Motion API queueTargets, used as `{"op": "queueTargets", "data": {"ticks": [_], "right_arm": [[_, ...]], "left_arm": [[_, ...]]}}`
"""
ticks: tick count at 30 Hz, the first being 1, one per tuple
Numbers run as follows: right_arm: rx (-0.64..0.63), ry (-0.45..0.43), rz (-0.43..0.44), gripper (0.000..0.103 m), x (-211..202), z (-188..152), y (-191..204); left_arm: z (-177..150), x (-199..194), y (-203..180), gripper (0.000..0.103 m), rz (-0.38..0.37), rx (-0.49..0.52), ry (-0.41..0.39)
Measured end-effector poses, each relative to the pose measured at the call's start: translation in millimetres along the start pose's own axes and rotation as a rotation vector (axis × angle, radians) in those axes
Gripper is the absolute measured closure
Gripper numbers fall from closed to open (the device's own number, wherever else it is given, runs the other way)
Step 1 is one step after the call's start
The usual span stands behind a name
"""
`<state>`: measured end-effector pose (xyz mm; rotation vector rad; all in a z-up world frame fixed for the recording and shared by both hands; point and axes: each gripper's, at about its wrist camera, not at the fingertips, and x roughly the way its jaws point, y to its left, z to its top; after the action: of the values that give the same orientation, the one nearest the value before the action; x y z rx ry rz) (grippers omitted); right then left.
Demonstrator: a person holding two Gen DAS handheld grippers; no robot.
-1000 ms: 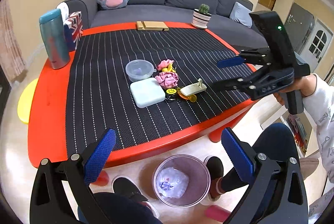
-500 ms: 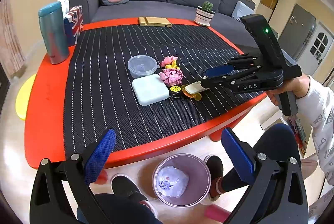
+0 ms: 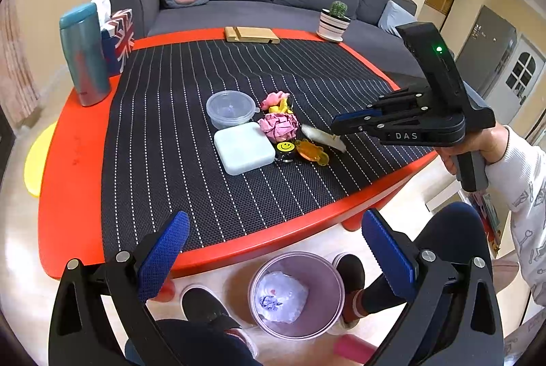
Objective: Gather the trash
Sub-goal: 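Move the right tool to the cream plastic piece and grasp it, then grasp the crumpled pink paper with the left tool while the right tool holds the cream piece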
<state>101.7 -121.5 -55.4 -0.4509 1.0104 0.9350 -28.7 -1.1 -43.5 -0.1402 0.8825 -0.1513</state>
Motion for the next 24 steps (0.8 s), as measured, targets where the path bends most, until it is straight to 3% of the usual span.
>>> {"op": "queueTargets", "data": {"ticks": [24], "right_arm": [[0.121,-0.039,-0.031,0.096,-43,-15,-7]], "left_arm": [[56,32,-12,0.006,-0.034,0.071,0.031]]}}
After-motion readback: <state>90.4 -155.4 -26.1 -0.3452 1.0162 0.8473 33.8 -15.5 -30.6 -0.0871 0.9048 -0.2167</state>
